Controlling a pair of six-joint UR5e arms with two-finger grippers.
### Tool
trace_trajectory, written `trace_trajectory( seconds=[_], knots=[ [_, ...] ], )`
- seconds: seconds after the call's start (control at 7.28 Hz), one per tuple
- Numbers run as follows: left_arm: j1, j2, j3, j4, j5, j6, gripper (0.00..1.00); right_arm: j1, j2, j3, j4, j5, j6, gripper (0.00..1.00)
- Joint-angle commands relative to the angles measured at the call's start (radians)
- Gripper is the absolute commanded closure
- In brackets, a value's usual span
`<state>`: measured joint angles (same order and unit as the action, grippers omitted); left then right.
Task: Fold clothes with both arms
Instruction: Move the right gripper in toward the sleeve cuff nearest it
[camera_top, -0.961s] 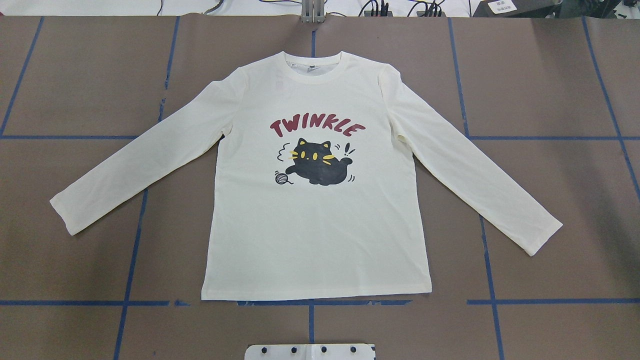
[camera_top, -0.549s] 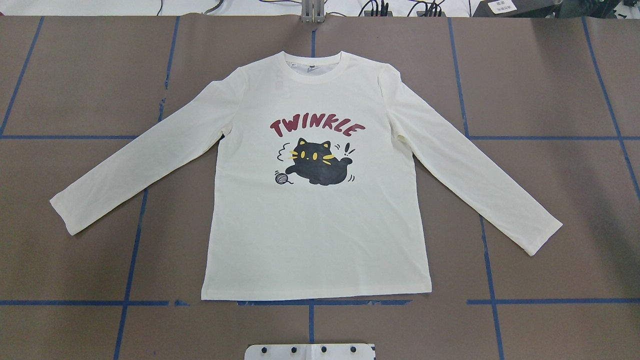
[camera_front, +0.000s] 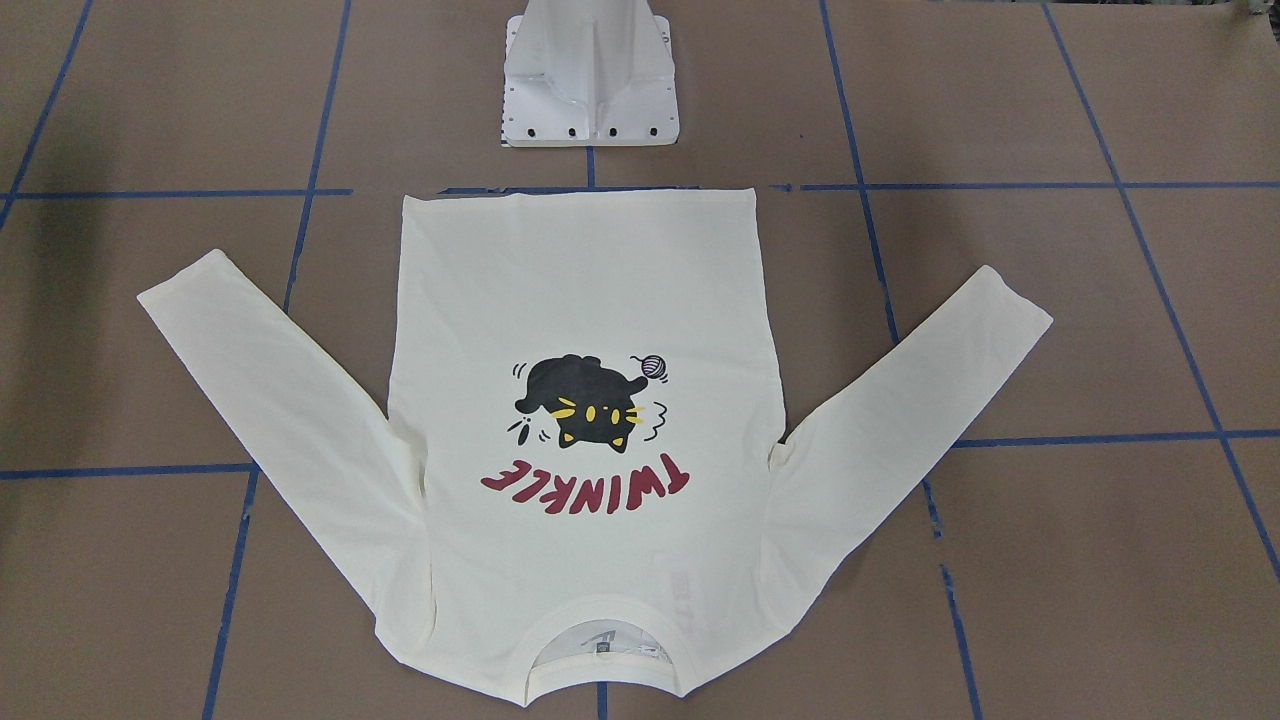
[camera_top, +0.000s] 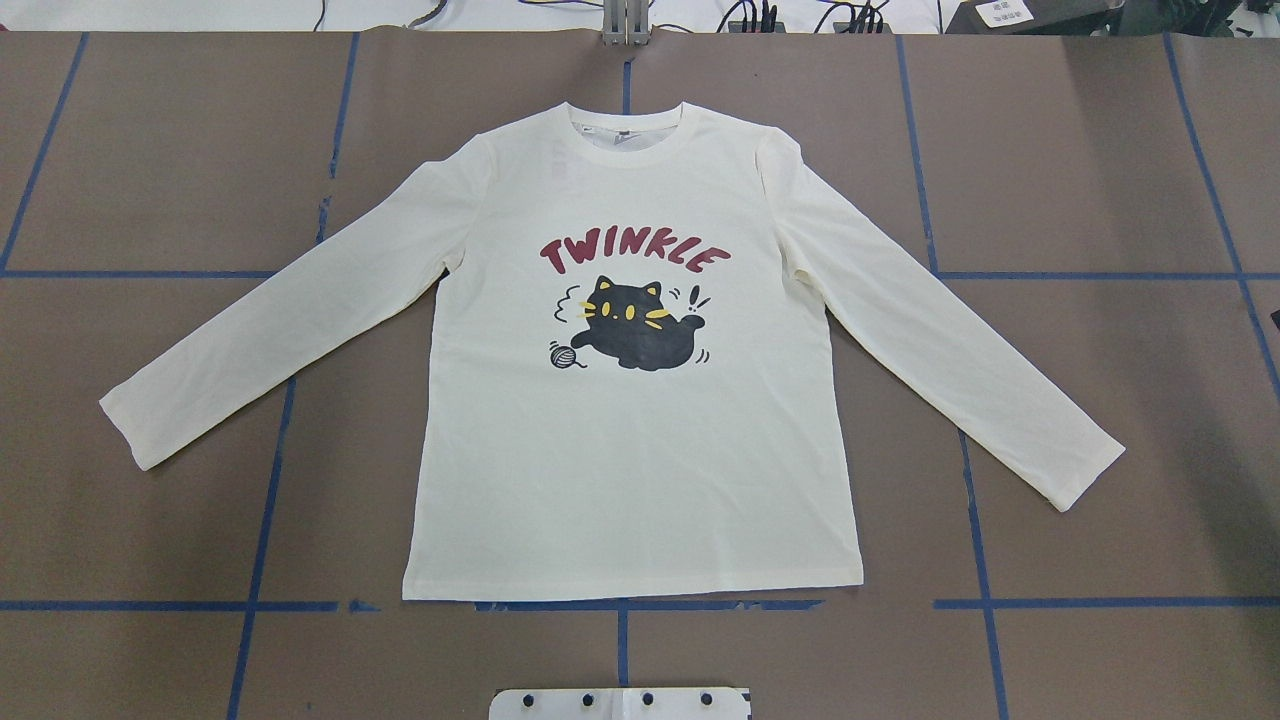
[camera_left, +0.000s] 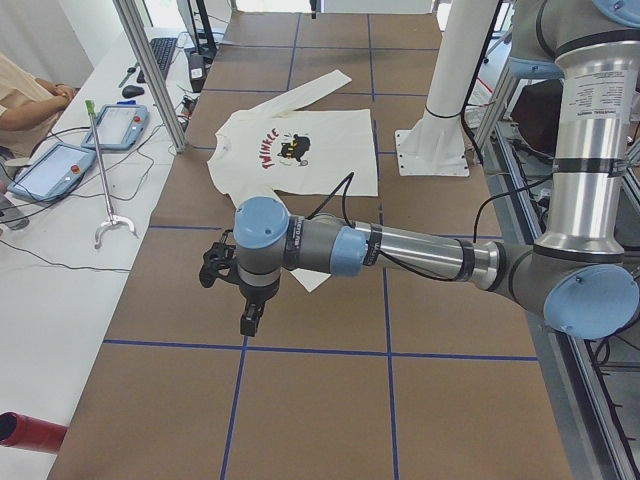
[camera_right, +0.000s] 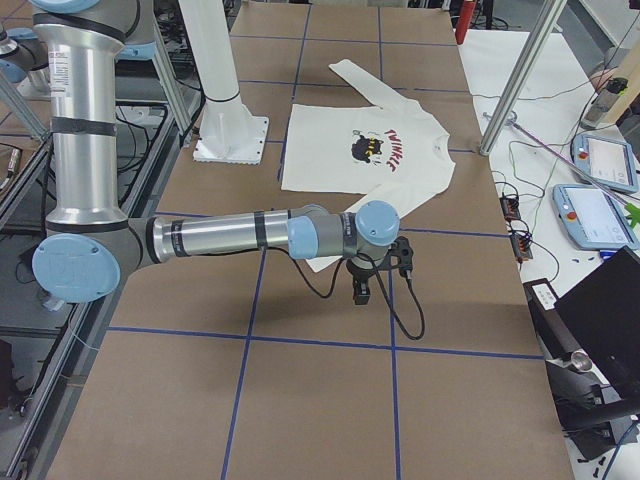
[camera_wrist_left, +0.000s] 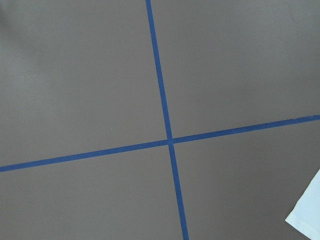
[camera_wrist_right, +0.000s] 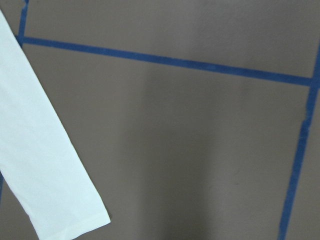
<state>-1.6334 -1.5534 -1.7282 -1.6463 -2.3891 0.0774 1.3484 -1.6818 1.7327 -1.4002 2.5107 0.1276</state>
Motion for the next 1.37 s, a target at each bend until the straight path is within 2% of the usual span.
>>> trace_trajectory(
  seconds=[0.0,0.14,0.27,0.41,0.55,0.69,0.82,0.96,1.24],
  knots=[
    [0.012,0.015,-0.001,-0.059,-0.016,-0.004,0.0,-0.224,-0.099,-0.004,0.331,-0.019,0.313,0.0],
    [0.012,0.015,-0.001,-0.059,-0.016,-0.005,0.0,-0.285,-0.105,-0.04,0.439,-0.073,0.401,0.01],
    [0.012,0.015,-0.001,-0.058,-0.016,-0.005,0.0,-0.352,-0.104,-0.051,0.489,-0.102,0.5,0.02],
    [0.015,0.013,-0.002,-0.055,-0.016,-0.007,0.0,-0.406,-0.11,-0.054,0.568,-0.165,0.562,0.09],
    [0.015,0.013,-0.002,-0.056,-0.016,-0.007,0.0,-0.425,-0.108,-0.074,0.59,-0.171,0.642,0.08],
    [0.015,0.013,-0.002,-0.056,-0.016,-0.007,0.0,-0.452,-0.09,-0.071,0.602,-0.17,0.79,0.15],
    [0.015,0.015,-0.001,-0.056,-0.016,-0.007,0.0,-0.463,-0.082,-0.076,0.631,-0.173,0.822,0.23],
    [0.012,0.015,-0.001,-0.056,-0.015,-0.005,0.0,-0.463,-0.082,-0.077,0.633,-0.174,0.822,0.27],
    [0.012,0.015,0.001,-0.056,-0.009,-0.005,0.0,-0.462,-0.082,-0.091,0.633,-0.217,0.82,0.27]
  ],
)
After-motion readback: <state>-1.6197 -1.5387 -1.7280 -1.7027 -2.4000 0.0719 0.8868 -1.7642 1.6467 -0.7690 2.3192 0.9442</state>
